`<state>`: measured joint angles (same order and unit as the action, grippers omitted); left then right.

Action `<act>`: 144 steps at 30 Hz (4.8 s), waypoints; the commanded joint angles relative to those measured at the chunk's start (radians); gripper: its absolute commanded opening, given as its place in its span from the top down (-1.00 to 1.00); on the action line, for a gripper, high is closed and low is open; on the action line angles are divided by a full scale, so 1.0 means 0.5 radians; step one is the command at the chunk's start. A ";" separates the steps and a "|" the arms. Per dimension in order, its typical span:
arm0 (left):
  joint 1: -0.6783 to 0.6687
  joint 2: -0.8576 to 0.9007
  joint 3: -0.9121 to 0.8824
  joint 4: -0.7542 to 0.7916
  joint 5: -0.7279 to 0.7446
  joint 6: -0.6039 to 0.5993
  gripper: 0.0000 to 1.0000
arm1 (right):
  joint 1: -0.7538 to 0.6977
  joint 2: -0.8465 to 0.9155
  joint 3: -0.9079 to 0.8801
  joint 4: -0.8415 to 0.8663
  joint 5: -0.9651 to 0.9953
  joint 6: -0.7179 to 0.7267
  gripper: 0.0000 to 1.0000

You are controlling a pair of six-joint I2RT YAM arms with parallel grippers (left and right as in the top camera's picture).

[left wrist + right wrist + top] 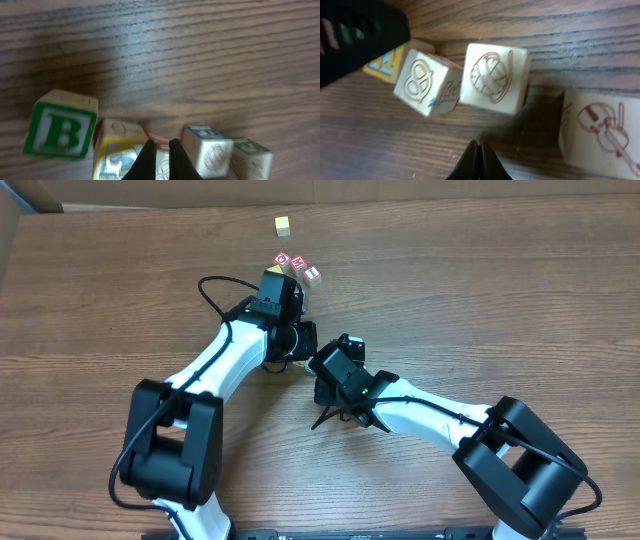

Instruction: Flip 5 blocks

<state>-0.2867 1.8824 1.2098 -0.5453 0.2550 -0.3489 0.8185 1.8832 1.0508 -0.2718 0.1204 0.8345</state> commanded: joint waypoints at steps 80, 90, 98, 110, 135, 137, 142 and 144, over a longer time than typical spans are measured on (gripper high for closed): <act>0.182 0.184 -0.059 0.204 0.755 0.026 0.54 | -0.352 -0.159 -0.165 0.086 -0.615 -0.105 0.02; 0.179 0.185 -0.059 0.045 0.553 0.079 0.55 | -0.352 -0.159 -0.165 0.085 -0.304 -0.114 -0.15; 0.179 0.185 -0.059 -0.277 0.137 0.183 0.81 | -0.358 -0.158 -0.165 0.117 -0.117 -0.112 -0.16; 0.322 0.184 0.024 -0.312 0.051 0.182 0.72 | -0.256 -0.144 -0.165 0.120 -0.198 -0.112 -0.17; 0.507 0.184 0.077 -0.370 0.052 0.182 -0.24 | -0.158 -0.036 -0.165 0.283 -0.233 -0.226 -0.27; 0.507 0.184 0.076 -0.372 0.052 0.182 -0.23 | -0.158 -0.036 -0.165 0.297 -0.085 -0.226 -0.25; 0.507 0.185 0.076 -0.375 0.051 0.182 -0.24 | -0.166 -0.036 -0.165 0.300 0.217 -0.227 -0.25; 0.507 0.184 0.075 -0.374 0.051 0.182 -0.25 | -0.166 -0.036 -0.165 0.327 0.306 -0.243 -0.25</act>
<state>-0.0383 1.9594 1.2510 -0.7197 0.3172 -0.2775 0.7376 1.8576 0.9737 -0.1234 0.1562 0.7277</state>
